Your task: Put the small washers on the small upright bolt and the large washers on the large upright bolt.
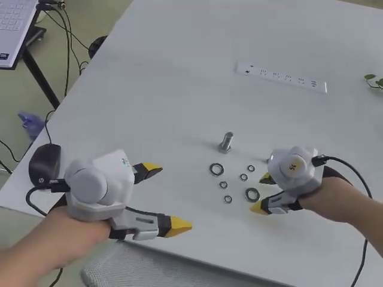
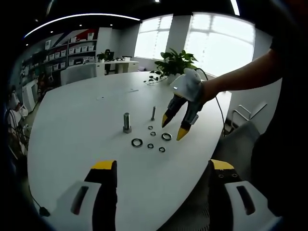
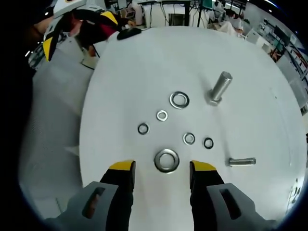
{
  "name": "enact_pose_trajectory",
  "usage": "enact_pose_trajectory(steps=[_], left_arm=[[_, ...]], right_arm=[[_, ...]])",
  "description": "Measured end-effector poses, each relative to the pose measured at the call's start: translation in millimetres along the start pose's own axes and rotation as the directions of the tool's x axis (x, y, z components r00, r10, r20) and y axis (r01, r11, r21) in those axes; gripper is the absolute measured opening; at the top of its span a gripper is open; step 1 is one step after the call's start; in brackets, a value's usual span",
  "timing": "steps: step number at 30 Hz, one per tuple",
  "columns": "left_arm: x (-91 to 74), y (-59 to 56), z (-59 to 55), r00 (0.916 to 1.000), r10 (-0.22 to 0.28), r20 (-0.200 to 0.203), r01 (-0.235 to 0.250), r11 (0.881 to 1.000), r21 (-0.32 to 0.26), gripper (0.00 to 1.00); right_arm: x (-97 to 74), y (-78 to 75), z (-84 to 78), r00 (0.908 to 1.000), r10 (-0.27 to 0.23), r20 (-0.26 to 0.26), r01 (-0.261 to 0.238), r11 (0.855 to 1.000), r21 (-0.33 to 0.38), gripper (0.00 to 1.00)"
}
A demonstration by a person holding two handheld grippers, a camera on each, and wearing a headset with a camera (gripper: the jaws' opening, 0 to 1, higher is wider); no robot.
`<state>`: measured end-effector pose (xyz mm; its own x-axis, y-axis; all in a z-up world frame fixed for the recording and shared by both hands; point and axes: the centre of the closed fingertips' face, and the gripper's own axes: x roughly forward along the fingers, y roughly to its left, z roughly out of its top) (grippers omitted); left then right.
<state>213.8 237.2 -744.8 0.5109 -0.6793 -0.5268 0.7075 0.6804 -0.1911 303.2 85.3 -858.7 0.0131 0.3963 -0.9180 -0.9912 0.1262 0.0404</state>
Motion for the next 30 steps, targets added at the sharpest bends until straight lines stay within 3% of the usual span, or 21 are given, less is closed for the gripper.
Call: enact_pose_trajectory(steps=[17,25,27,30], left_arm=[[-1.3,-0.5,-2.2,0.9999,-0.009,-0.007,0.009,1.000,0.030,0.75],[-3.3,2.2,-5.0,0.9999,-0.007,-0.014,0.008,0.999,0.032,0.75],[-4.3,2.9,-4.3,1.0000,-0.006,-0.007,0.006,0.999,0.036,0.74],[-5.7,3.6,-4.5,1.0000,-0.007,0.000,0.007,0.999,0.039,0.73]], right_arm=[[15.5,3.9,-7.4,0.9987,0.004,-0.050,-0.006,1.000,-0.022,0.44],[15.1,-1.4,-7.5,0.9977,-0.022,-0.064,0.017,0.997,-0.081,0.39],[14.7,-0.9,-6.9,0.9980,-0.018,-0.061,0.014,0.998,-0.062,0.38],[14.9,0.6,-6.9,0.9976,-0.013,-0.068,0.006,0.996,-0.093,0.38]])
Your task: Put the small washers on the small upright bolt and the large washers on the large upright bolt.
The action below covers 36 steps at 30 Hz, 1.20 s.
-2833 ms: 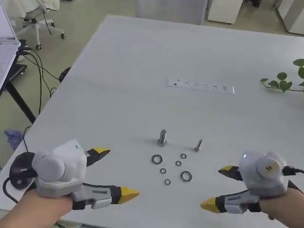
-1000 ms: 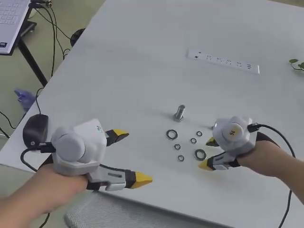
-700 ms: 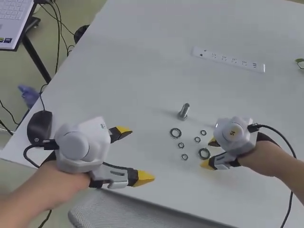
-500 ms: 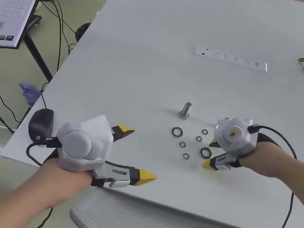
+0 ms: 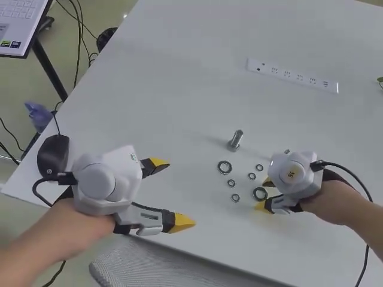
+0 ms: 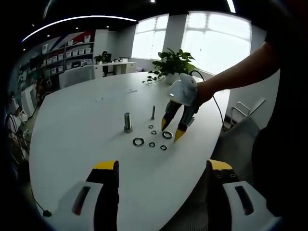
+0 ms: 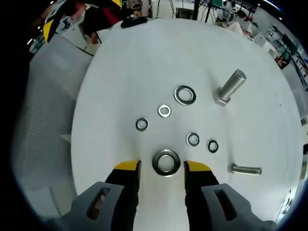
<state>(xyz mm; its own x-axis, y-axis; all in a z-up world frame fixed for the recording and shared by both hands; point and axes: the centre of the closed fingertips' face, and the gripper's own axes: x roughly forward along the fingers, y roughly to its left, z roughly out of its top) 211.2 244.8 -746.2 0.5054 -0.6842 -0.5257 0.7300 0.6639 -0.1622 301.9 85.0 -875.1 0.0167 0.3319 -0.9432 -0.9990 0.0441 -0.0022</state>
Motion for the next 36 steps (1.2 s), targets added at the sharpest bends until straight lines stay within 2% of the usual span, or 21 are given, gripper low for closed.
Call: enact_pose_trajectory(steps=[7,9,14,18,24,26,29,36], left_arm=[[-0.2,4.9,0.6,0.9999,0.009,-0.006,-0.009,1.000,0.014,0.74],[0.5,8.4,-3.7,0.9989,0.025,-0.039,-0.023,0.998,0.056,0.75],[3.7,13.0,-11.4,0.9962,0.049,-0.072,-0.041,0.993,0.109,0.78],[5.0,16.7,-15.7,0.9949,0.048,-0.089,-0.038,0.993,0.111,0.78],[8.6,24.7,-21.4,0.9900,0.065,-0.125,-0.045,0.987,0.156,0.79],[9.1,25.2,-21.9,0.9893,0.064,-0.131,-0.042,0.985,0.165,0.79],[9.2,25.6,-21.8,0.9879,0.066,-0.140,-0.041,0.984,0.176,0.79],[9.8,24.6,-19.1,0.9878,0.065,-0.141,-0.038,0.982,0.185,0.79]], right_arm=[[0.0,-2.7,-1.1,0.9998,0.009,-0.019,-0.010,1.000,-0.028,0.35],[0.0,-2.7,-1.0,0.9996,0.009,-0.025,-0.010,1.000,-0.029,0.34],[-0.1,-1.1,-0.8,0.9994,0.015,-0.032,-0.016,0.998,-0.053,0.29],[0.3,-1.6,-0.8,0.9985,0.013,-0.053,-0.015,0.998,-0.053,0.25],[1.6,-2.2,-0.9,0.9954,0.004,-0.095,-0.009,0.998,-0.057,0.23],[0.8,-2.7,-1.5,0.9959,0.001,-0.091,-0.006,0.998,-0.056,0.22],[-0.5,-3.7,-2.3,0.9983,0.004,-0.058,-0.005,1.000,-0.024,0.21],[-0.3,-4.1,-0.8,0.9979,0.002,-0.065,-0.002,1.000,0.002,0.21]])
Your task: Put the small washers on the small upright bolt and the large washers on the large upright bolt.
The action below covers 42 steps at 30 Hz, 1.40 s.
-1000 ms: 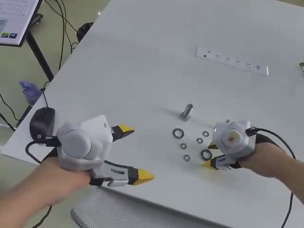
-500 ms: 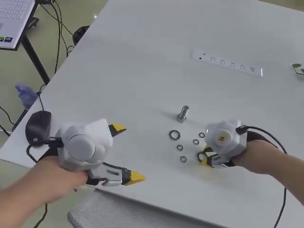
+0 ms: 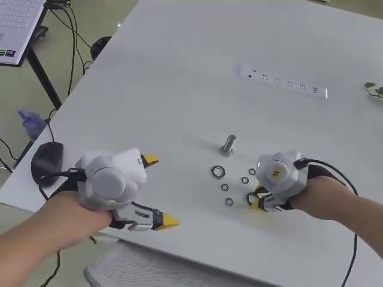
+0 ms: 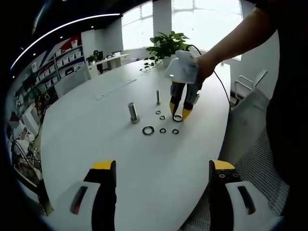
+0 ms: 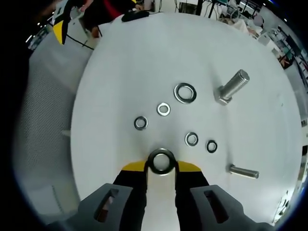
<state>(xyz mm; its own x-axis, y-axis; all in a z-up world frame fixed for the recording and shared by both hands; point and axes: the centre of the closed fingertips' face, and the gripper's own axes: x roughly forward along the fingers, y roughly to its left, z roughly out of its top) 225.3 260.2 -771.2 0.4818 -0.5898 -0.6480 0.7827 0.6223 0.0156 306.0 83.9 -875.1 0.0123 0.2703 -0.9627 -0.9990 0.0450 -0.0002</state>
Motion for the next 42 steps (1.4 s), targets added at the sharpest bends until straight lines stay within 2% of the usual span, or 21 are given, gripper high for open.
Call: enact_pose_trajectory(steps=[6,15,25,32,42], left_arm=[[0.4,-3.9,4.0,1.0000,-0.009,0.003,0.009,1.000,0.004,0.77],[-1.1,-8.8,-1.8,0.9997,-0.024,-0.008,0.024,1.000,-0.006,0.74],[-4.5,-3.6,-3.4,0.9999,-0.012,-0.005,0.012,1.000,-0.004,0.75],[-4.9,-0.4,-1.2,0.9999,-0.009,0.006,0.009,1.000,-0.022,0.76],[-2.9,-0.2,-2.5,0.9999,-0.014,-0.004,0.014,1.000,-0.019,0.75]], right_arm=[[0.6,0.2,0.7,1.0000,-0.006,-0.003,0.006,1.000,0.012,0.21],[-0.3,1.5,-0.8,1.0000,-0.002,-0.006,0.002,0.999,0.041,0.21],[-15.0,-1.9,4.8,1.0000,-0.001,-0.006,0.002,0.999,0.042,0.21],[-28.4,-10.7,13.4,0.9997,-0.022,0.006,0.022,0.999,0.036,0.21],[-46.5,-15.4,26.1,0.9995,0.016,0.027,-0.018,0.998,0.053,0.21]])
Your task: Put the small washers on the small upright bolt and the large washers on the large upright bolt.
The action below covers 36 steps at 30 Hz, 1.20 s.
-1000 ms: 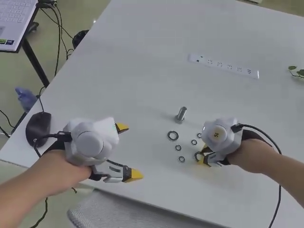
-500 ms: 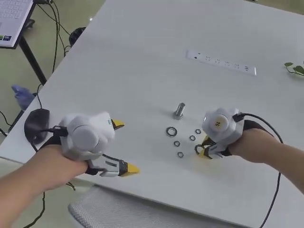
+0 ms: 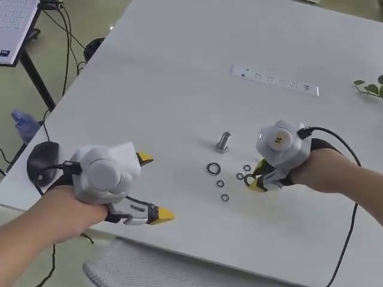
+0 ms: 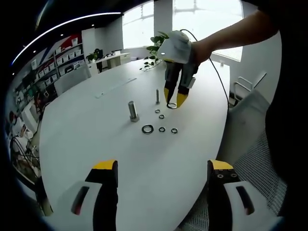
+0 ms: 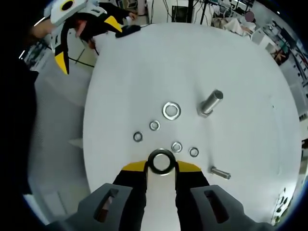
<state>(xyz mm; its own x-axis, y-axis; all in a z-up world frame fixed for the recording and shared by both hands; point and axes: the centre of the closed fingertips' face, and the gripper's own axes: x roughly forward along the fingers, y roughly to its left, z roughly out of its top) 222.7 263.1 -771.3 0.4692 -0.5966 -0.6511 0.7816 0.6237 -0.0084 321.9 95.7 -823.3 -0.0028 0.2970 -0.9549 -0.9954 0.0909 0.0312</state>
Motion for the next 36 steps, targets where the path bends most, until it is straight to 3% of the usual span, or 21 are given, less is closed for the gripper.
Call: enact_pose_trajectory(steps=[5,10,21,27,36], left_arm=[[1.9,-1.1,-0.9,1.0000,-0.007,-0.005,0.007,1.000,0.001,0.75],[2.9,-1.7,0.5,0.9999,-0.017,-0.002,0.017,1.000,-0.008,0.75],[3.4,2.1,-1.3,0.9998,-0.020,-0.002,0.020,1.000,-0.017,0.74],[4.8,4.3,1.9,0.9998,-0.020,0.003,0.020,1.000,-0.017,0.74],[10.4,1.8,1.2,0.9993,-0.037,-0.006,0.037,0.999,-0.016,0.73]], right_arm=[[-9.0,-7.3,6.9,1.0000,0.000,-0.001,0.000,1.000,0.000,0.21],[-22.1,-19.7,25.3,0.9996,-0.016,0.022,0.016,1.000,-0.001,0.21],[-28.7,-32.8,45.3,0.9995,-0.027,0.019,0.027,1.000,-0.006,0.21],[-28.7,-48.3,53.1,0.9988,-0.047,0.011,0.047,0.999,-0.017,0.22],[-25.2,-57.8,68.8,0.9986,-0.041,0.033,0.041,0.999,-0.002,0.22]])
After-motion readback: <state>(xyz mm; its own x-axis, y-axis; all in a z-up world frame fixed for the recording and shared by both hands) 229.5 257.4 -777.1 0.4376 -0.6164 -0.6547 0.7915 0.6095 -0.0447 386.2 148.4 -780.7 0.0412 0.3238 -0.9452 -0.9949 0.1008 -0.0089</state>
